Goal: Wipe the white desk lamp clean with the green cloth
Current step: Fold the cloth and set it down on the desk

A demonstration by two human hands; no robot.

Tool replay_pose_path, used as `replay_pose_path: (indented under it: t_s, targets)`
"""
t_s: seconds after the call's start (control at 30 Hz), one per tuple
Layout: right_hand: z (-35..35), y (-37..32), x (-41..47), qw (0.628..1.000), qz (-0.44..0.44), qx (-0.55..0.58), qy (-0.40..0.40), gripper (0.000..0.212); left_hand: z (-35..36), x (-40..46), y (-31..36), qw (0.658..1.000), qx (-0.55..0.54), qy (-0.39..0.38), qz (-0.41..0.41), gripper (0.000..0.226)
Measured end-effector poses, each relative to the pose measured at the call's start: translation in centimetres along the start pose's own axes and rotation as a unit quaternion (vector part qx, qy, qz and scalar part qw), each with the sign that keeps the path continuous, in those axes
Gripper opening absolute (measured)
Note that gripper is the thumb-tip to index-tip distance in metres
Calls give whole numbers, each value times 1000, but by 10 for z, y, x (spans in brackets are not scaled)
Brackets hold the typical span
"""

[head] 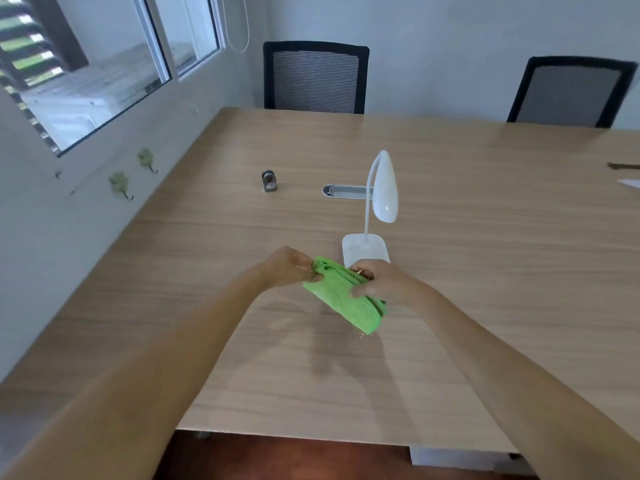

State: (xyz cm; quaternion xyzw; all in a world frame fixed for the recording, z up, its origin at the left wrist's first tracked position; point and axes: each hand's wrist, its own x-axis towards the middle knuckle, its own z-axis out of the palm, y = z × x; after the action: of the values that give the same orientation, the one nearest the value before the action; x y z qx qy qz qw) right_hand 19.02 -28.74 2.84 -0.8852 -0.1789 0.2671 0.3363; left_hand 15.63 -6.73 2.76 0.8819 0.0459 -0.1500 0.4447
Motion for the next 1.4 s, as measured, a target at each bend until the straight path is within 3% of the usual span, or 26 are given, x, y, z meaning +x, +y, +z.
replay_pose_path:
  t_s: [0.1, 0.27, 0.4, 0.5, 0.6, 0.7, 0.77, 0.93, 1.03, 1.1, 1.23, 1.3, 1.4]
  targets:
    - [13, -10, 4, 1000, 4, -15, -17, 41, -22, -15, -21, 996, -72, 28, -48, 25]
    - [41, -38, 23, 985, 9, 168, -44, 49, -56, -46, -65, 982, -146, 59, -106, 11]
    - [80, -71, 42, 942, 66, 330, -15, 47, -73, -68, -94, 966, -146, 123, -175, 19]
    - [109, -91, 48, 919, 99, 382, -8, 52, -78, -80, -117, 951, -130, 167, -225, 37]
    - [131, -102, 58, 908, 127, 398, 12, 47, -79, -83, -139, 939, -118, 215, -243, 40]
    - [147, -100, 67, 920, 144, 364, 17, 30, -74, -81, -152, 934, -67, 232, -261, 41]
    - [155, -96, 71, 925, 148, 349, 22, 29, -70, -80, -155, 938, -14, 217, -270, 33]
    - [154, -84, 71, 935, 128, 326, 56, 33, -63, -72, -143, 918, 136, 241, -285, 59]
    - [132, -67, 60, 967, 67, 206, 137, 32, -53, -56, -126, 915, 192, 297, -194, 61]
    - [112, -48, 47, 968, 20, 150, 200, 28, -38, -40, -110, 913, 237, 313, -109, 60]
    - [73, 3, 22, 946, -42, -4, 323, 27, 11, -4, -78, 926, 276, 256, 2, 67]
    - [58, 30, 15, 941, -24, -67, 330, 37, 42, 10, -67, 936, 286, 205, 18, 69]
    - [47, 63, 13, 946, 3, -189, 264, 55, 78, 26, -61, 939, 304, 157, 15, 67]
